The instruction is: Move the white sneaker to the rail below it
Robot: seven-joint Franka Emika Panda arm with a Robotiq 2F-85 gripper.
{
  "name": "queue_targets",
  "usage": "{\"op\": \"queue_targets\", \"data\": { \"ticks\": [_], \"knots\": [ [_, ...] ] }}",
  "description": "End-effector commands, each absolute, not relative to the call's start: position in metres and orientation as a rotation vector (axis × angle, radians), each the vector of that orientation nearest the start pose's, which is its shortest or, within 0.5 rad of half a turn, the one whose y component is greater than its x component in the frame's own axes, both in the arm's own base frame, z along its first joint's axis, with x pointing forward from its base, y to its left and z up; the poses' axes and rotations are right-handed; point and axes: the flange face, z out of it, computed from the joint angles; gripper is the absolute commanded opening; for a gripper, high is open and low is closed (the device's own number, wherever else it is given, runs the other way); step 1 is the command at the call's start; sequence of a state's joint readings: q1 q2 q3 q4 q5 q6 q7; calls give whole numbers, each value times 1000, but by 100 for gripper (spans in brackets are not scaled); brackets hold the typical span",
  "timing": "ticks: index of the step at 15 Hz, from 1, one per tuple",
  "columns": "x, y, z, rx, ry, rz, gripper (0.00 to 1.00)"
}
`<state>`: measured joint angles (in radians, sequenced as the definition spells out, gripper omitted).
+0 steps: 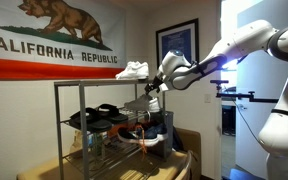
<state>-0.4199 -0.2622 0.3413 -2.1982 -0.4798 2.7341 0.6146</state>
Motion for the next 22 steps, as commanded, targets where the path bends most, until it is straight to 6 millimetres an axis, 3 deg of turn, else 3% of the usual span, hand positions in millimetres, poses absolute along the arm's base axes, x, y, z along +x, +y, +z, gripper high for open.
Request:
{"op": "queue_targets", "data": {
  "ticks": [1,6,11,17,20,22],
  "knots": [
    [512,-7,591,-3049,449,-1369,100],
    [495,-2,609,-3070,377,-1300,100],
    [471,-6,635,-3156,241,-1041,100],
    [445,-21,682,-3239,85,-776,100],
    [442,-21,690,-3223,-42,-647,100],
    [440,-22,686,-3241,35,-707,100]
  ]
}}
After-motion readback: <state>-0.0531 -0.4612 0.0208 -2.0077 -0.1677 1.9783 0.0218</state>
